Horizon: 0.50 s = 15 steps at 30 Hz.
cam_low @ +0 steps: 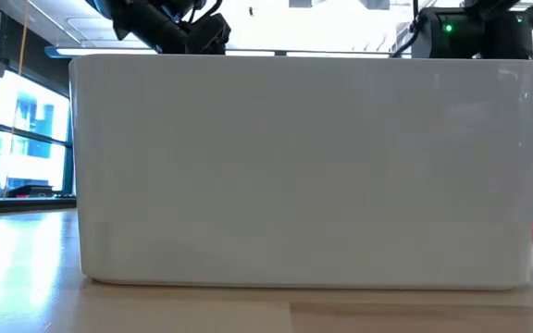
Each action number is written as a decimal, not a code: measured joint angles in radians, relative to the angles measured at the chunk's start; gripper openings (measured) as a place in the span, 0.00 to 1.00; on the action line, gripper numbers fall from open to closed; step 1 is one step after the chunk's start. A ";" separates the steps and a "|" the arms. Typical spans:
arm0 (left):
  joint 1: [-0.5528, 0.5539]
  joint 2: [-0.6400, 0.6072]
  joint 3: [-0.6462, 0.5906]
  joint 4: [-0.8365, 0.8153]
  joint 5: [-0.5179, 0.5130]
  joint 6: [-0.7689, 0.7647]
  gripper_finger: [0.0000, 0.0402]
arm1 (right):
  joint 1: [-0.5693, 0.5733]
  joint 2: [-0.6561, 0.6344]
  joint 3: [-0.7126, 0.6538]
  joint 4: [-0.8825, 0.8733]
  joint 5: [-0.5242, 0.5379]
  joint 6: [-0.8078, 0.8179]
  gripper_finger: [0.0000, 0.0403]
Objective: Sort & place blocks by color
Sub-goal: Put the center right green block into the white bin
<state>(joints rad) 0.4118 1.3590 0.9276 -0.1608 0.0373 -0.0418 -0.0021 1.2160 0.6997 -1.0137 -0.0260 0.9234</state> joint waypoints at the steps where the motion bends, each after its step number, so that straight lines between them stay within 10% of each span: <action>1: 0.000 0.000 0.000 0.000 0.000 0.000 0.46 | 0.000 0.000 -0.006 0.011 0.003 0.000 0.55; 15: 0.000 0.000 0.000 0.000 0.000 0.000 0.46 | 0.000 0.089 -0.079 0.171 0.043 -0.034 0.55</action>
<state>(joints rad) 0.4118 1.3594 0.9276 -0.1605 0.0372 -0.0418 -0.0021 1.3050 0.6210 -0.8427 0.0174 0.8895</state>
